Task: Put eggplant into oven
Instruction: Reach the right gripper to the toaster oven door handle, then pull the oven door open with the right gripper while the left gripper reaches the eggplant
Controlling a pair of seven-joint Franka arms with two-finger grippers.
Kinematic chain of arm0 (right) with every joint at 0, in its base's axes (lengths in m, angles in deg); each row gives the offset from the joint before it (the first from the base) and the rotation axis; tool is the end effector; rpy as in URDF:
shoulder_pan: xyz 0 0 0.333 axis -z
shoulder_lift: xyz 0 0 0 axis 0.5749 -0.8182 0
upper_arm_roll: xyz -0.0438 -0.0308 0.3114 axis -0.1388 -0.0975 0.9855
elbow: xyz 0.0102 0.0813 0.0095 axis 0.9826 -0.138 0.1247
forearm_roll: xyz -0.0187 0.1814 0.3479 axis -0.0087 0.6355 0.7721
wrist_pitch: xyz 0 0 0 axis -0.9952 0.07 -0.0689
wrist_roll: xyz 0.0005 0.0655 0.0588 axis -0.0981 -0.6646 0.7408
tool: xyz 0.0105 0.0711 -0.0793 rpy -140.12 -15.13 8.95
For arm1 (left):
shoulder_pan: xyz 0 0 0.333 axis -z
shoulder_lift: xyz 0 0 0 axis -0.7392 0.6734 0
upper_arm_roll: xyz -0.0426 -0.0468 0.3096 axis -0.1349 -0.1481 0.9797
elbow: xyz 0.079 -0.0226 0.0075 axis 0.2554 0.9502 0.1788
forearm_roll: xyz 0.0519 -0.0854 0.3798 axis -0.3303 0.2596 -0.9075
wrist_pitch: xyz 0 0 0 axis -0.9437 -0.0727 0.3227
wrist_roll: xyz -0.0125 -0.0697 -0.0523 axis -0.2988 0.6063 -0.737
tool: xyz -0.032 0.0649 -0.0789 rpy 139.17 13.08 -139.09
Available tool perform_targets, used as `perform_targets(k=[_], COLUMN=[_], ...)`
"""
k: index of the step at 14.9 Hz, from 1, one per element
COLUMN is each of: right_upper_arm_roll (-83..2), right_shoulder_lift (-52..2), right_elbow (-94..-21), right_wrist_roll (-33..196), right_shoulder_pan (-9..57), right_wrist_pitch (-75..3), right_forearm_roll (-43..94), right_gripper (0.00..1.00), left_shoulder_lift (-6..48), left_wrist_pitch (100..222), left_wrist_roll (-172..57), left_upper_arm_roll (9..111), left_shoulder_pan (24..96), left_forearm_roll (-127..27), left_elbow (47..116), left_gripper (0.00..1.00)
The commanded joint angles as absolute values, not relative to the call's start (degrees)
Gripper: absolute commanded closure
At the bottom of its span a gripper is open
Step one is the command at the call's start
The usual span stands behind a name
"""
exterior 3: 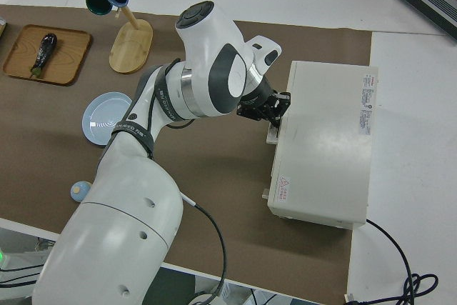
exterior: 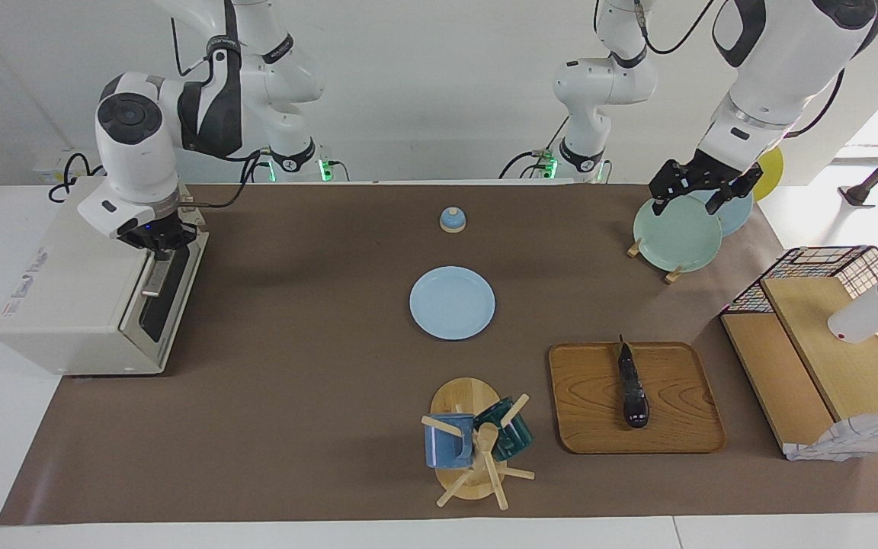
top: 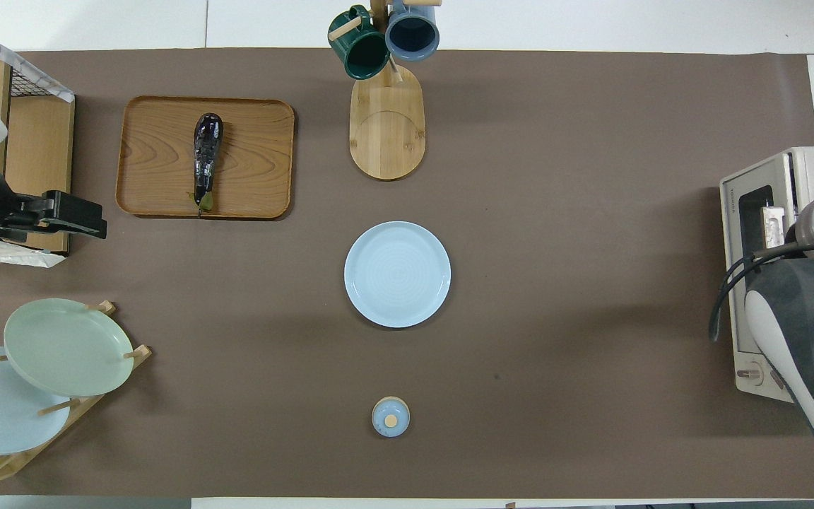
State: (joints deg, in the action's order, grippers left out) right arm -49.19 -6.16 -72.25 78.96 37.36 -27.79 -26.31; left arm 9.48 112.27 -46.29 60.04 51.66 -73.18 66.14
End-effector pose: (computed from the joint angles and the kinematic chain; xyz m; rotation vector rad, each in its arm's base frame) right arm 0.5236 -0.0642 0.4613 2.7937 0.2379 -0.1657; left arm 0.5369 -0.0719 0.6102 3.1076 -0.0739 -0.0636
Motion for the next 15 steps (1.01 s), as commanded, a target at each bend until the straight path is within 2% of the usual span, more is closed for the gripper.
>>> perform_targets(k=[1, 8, 11, 15], right_upper_arm_roll=[-49.18, -49.09, -49.09, -49.09], right_shoulder_lift=[-6.86, -10.81, -11.34, -12.31], right_elbow=[-77.21, -78.54, -81.95, -84.6], right_wrist_roll=[79.44, 76.28, 76.1, 73.91], right_shoulder_pan=[37.55, 32.99, 32.89, 32.37], right_wrist_pitch=[-34.39, -40.99, -47.13, -51.19], right_forearm_roll=[-23.29, -17.13, -17.04, -17.04], right_gripper=[1.0, 1.0, 1.0, 1.0], left_shoulder_lift=[8.57, 8.57, 8.57, 8.57], left_wrist_pitch=[111.65, 111.21, 111.56, 111.21], left_wrist_roll=[-46.58, -46.58, -46.58, -46.67], left_upper_arm_roll=[60.11, 60.11, 60.11, 60.11], left_shoulder_pan=[51.36, 51.36, 51.36, 51.36], left_forearm_roll=[-73.88, -73.88, -73.88, -73.88], left_elbow=[66.57, 66.57, 66.57, 66.57], left_gripper=[0.0, 0.0, 0.0, 0.0])
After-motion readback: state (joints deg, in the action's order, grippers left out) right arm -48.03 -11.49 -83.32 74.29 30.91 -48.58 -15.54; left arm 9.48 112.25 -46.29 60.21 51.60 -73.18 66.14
